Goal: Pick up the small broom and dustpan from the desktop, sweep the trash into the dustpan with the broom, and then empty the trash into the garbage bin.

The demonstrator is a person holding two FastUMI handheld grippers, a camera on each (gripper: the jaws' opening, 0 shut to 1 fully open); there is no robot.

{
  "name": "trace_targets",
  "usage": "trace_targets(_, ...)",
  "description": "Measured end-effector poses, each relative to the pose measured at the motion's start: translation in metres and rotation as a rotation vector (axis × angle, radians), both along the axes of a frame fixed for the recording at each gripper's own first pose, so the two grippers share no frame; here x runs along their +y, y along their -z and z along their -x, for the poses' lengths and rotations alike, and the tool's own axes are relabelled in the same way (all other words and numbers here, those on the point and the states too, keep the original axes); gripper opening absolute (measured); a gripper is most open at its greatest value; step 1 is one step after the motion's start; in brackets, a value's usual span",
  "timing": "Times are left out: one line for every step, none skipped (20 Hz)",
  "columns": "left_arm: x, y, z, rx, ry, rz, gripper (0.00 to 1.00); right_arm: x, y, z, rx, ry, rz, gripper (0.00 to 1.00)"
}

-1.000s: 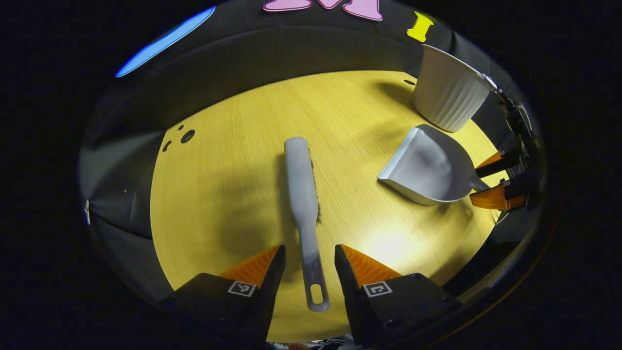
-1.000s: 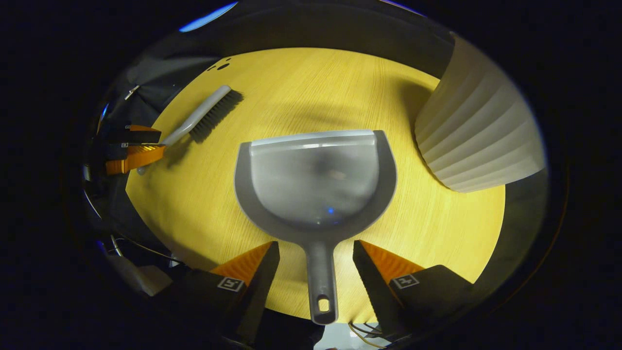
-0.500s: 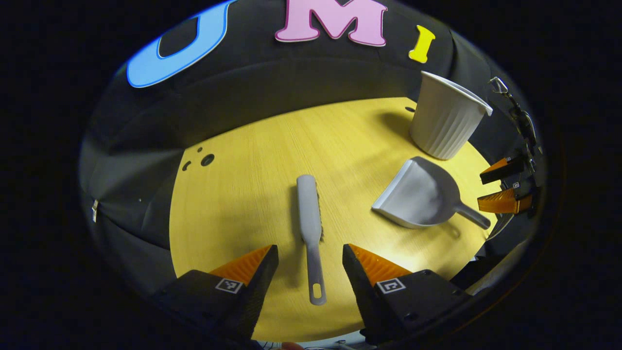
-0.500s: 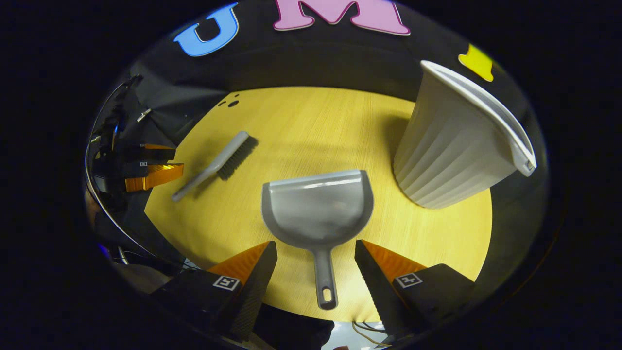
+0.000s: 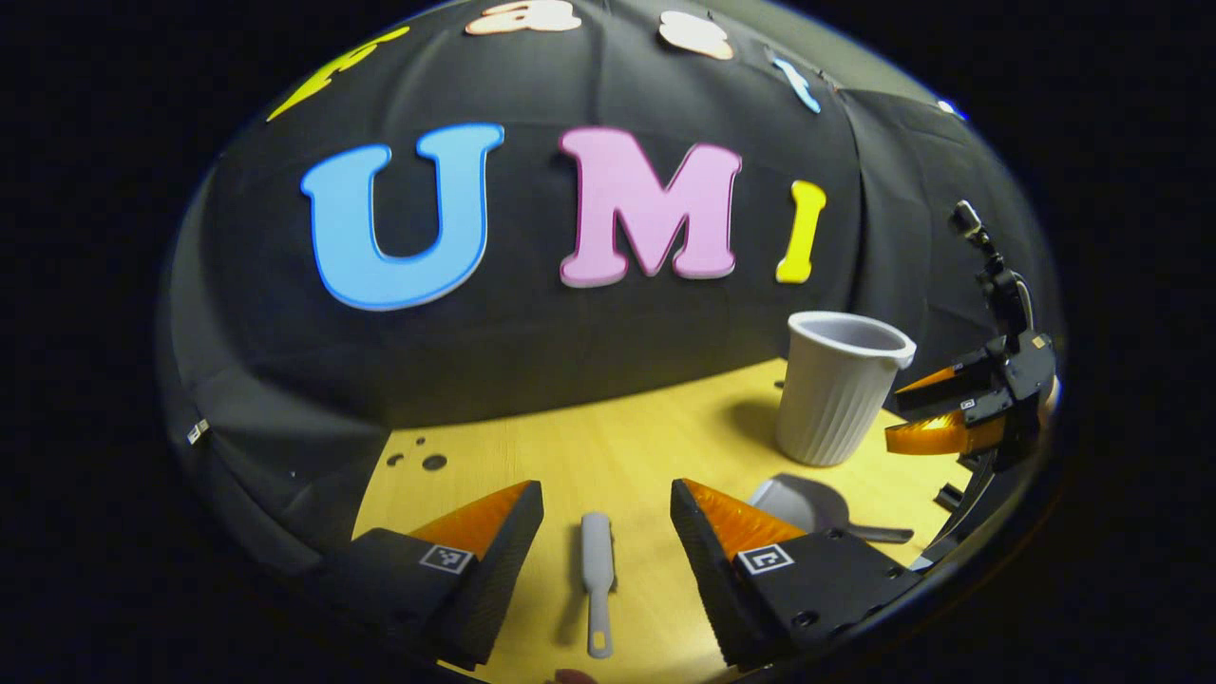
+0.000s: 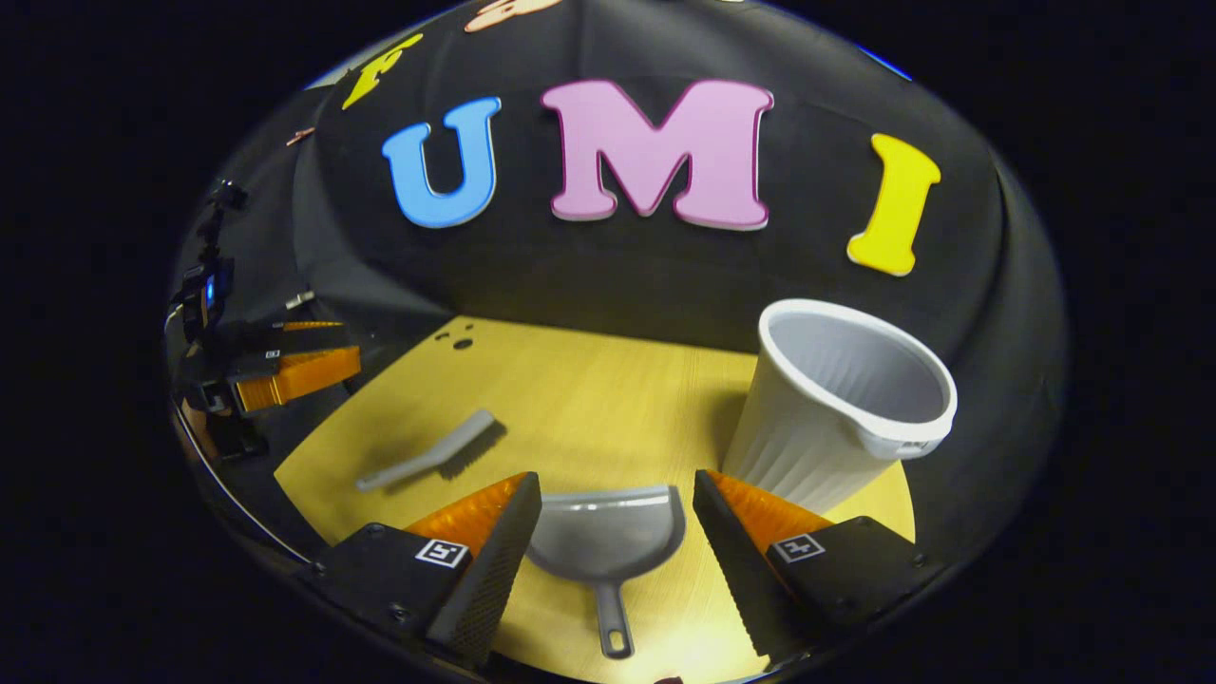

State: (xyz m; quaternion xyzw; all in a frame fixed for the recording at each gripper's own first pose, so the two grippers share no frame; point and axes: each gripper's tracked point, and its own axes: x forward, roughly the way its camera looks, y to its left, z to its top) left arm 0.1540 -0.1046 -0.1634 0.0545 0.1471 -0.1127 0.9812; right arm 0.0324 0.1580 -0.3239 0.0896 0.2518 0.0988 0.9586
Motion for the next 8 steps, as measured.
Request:
trace_targets(-0.002, -0.009, 0.001, -0.022, -0.004, 0.017, 0.86, -0.003, -0.011, -0.004, -0.049, 0.007, 0.008, 0.99)
trace_targets(-0.004, -0.014, 0.0, -0.044, -0.01, 0.042, 0.86, -0.005, -0.023, -0.008, -0.095, 0.017, 0.021, 0.99)
trace_targets(-0.007, -0.024, 0.001, -0.072, -0.013, 0.071, 0.86, -0.006, -0.036, -0.01, -0.138, 0.023, 0.033, 0.99)
trace_targets(-0.009, -0.033, 0.001, -0.097, -0.015, 0.098, 0.87, -0.008, -0.047, -0.012, -0.176, 0.028, 0.045, 0.99)
trace_targets(-0.01, -0.039, 0.003, -0.113, -0.016, 0.112, 0.87, -0.009, -0.055, -0.012, -0.204, 0.031, 0.061, 0.99)
trace_targets(-0.007, -0.04, 0.004, -0.123, -0.023, 0.112, 0.88, -0.008, -0.06, -0.014, -0.221, 0.026, 0.076, 0.99)
trace_targets(-0.005, -0.041, 0.004, -0.128, -0.025, 0.105, 0.88, -0.005, -0.066, -0.014, -0.229, 0.02, 0.086, 0.98)
trace_targets(-0.006, -0.039, 0.005, -0.133, -0.03, 0.098, 0.88, -0.003, -0.07, -0.014, -0.229, 0.012, 0.087, 0.98)
